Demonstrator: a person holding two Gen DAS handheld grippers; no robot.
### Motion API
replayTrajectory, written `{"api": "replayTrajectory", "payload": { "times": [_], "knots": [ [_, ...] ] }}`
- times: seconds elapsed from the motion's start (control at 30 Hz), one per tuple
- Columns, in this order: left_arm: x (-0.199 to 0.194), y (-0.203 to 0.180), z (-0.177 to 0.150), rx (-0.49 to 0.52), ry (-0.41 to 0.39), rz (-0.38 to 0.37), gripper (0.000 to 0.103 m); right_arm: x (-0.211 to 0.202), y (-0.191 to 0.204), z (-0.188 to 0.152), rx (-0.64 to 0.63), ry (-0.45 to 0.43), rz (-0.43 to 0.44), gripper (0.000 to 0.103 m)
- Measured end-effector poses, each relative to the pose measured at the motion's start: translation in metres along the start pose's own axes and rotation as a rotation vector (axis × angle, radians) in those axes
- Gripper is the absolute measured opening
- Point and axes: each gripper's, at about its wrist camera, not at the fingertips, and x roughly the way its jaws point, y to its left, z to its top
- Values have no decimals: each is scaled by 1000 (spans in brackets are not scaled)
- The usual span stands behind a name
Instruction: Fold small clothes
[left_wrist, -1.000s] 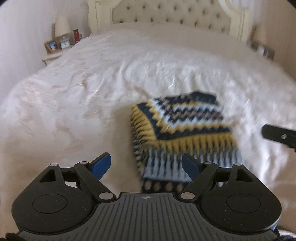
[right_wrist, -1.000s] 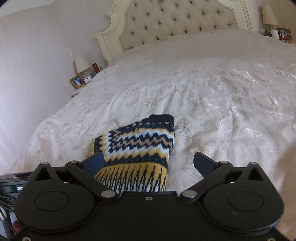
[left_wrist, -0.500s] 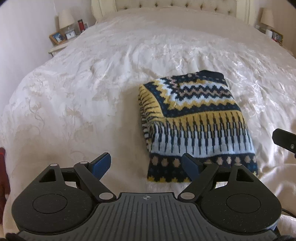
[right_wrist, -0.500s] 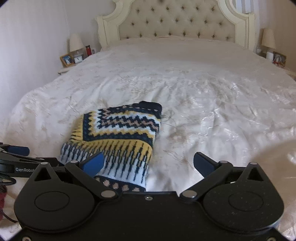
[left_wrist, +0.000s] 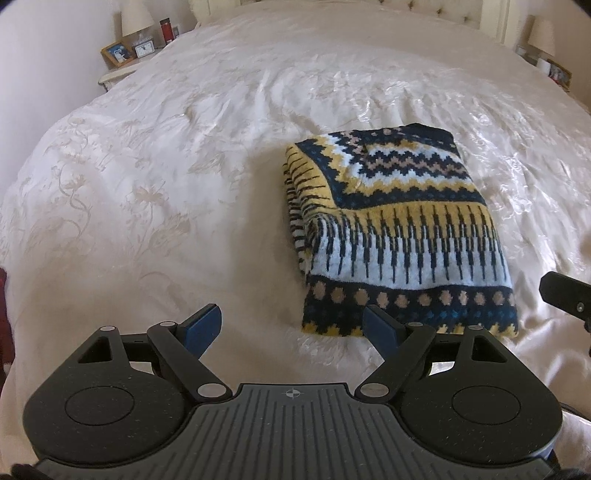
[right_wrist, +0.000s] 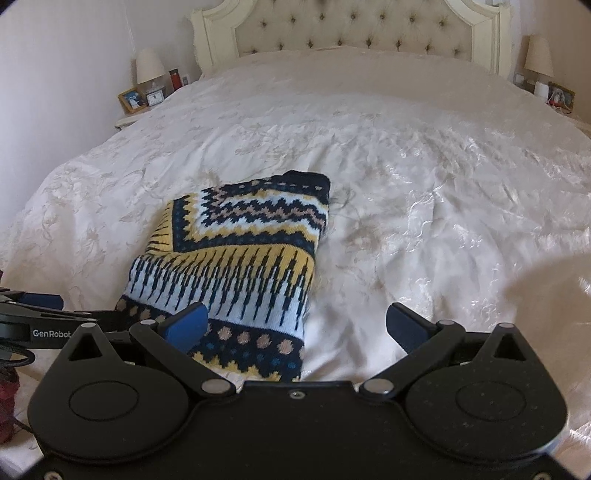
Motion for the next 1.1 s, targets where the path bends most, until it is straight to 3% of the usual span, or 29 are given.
{"api": "replayTrajectory", "payload": {
  "times": [1.1],
  "knots": [
    [-9, 4, -2, 25, -18, -11, 83, 4, -2, 1, 43, 20, -8, 102]
  ]
}}
